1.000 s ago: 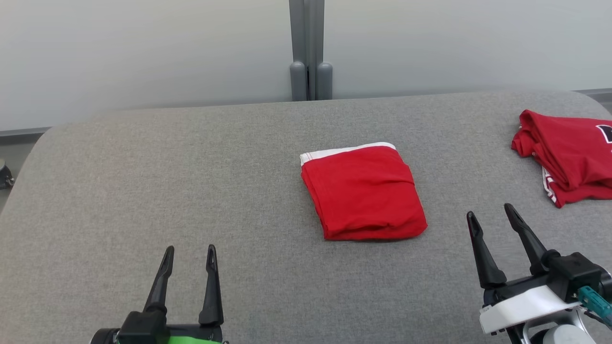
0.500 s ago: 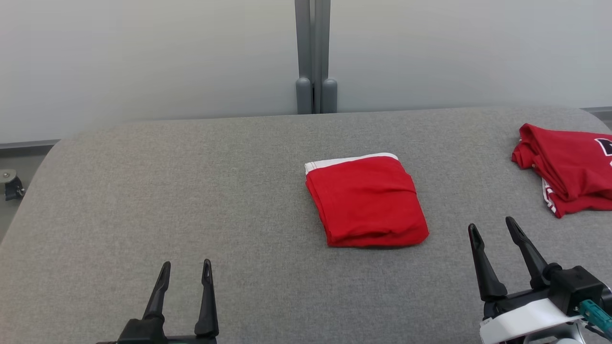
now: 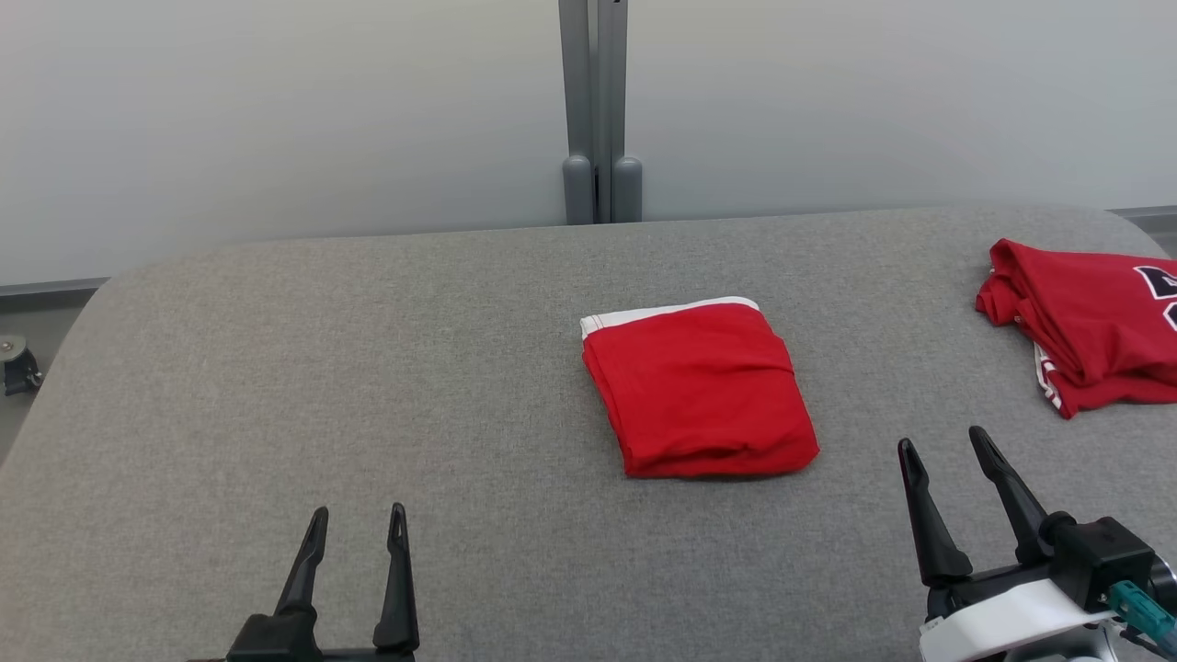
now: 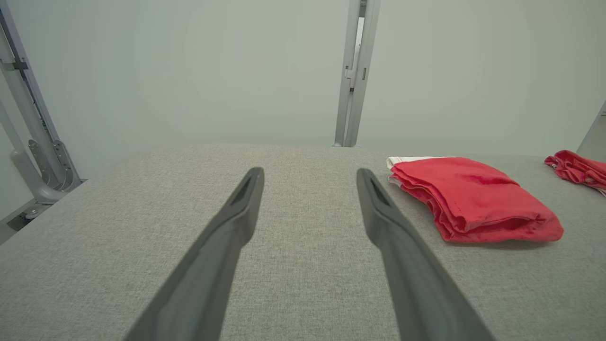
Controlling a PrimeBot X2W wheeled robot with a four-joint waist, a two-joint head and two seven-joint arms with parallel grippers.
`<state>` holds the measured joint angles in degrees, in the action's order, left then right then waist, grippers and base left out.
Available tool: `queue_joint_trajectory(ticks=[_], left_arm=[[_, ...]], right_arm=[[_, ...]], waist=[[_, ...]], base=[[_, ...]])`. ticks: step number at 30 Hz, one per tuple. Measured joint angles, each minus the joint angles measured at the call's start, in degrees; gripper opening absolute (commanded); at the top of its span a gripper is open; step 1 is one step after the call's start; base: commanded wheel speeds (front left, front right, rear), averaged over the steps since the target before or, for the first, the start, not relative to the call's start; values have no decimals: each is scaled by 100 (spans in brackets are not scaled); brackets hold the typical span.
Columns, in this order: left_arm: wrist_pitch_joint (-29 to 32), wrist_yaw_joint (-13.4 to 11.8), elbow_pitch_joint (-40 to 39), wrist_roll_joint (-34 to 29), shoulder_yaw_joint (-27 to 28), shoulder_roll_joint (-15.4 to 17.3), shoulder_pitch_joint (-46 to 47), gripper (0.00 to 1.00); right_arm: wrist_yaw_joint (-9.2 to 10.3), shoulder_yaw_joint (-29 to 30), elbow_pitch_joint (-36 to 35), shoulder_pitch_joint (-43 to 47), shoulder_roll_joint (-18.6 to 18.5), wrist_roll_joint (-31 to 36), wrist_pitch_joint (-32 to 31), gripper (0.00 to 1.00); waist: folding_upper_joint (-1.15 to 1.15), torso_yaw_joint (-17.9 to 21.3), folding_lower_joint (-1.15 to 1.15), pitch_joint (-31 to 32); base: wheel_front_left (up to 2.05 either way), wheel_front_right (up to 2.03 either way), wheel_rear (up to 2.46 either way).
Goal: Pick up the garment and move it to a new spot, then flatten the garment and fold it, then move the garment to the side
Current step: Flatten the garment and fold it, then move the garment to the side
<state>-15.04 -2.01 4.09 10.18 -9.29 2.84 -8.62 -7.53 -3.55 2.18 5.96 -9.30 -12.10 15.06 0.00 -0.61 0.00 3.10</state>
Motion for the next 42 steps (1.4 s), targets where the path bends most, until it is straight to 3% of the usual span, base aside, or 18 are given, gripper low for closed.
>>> queue_joint_trajectory(ticks=[33,42], left_arm=[[0,-33,-31,-177,-166,0,153,100],[0,-1,-313,-392,-218,0,608,100]], right_arm=[[0,4,62,29,-40,-40,-1,100],[0,-242,51,-764,-261,-287,-1,100]], waist=[[0,-134,0,-290],[0,-158,0,-890]], base=[[0,0,0],[0,0,0]])
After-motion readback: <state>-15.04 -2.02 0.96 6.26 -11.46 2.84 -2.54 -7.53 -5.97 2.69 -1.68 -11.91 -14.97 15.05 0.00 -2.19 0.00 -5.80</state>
